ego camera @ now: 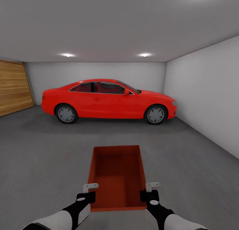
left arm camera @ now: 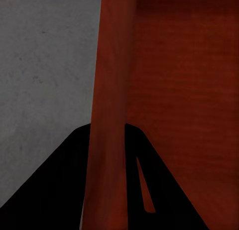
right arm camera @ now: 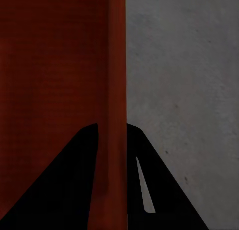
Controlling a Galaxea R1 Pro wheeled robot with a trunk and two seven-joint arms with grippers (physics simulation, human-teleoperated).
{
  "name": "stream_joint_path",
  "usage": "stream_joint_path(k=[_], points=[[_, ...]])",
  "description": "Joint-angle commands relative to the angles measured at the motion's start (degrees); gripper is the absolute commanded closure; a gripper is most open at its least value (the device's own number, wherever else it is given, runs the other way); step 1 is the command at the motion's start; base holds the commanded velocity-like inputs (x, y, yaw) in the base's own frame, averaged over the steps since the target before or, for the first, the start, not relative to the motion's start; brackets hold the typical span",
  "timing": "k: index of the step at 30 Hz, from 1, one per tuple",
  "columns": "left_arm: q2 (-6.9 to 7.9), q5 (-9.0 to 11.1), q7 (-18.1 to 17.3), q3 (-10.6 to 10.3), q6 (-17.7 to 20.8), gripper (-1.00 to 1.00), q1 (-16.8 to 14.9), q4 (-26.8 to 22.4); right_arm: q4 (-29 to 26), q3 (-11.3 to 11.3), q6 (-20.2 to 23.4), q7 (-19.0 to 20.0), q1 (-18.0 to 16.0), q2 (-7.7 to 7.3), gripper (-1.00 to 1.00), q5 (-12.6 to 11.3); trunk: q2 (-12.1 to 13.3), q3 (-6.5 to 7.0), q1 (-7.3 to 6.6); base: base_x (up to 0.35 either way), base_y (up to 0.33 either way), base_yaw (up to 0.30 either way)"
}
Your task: Move the two storage containers from the living room to the garage. In the garage, place one container on the floor and stack the other container on top of it (either order is fine).
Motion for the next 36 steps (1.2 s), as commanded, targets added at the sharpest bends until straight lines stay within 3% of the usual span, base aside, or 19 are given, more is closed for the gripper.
stream_joint_path(k=[1,36], points=[[0.57,-0.2,0.4,1.7,-3.0,1.0,0.0,-0.1,0.1,-3.8,0.1,0.7,-0.1,0.03,1.0,-2.5,-0.1,-0.08,0.04,0.321,0.0,0.0],[0.53,-0.2,0.4,1.7,-3.0,1.0,0.0,-0.1,0.1,-3.8,0.1,0.6,0.0,0.1,1.0,-2.5,-0.1,-0.08,0.04,0.321,0.0,0.0]])
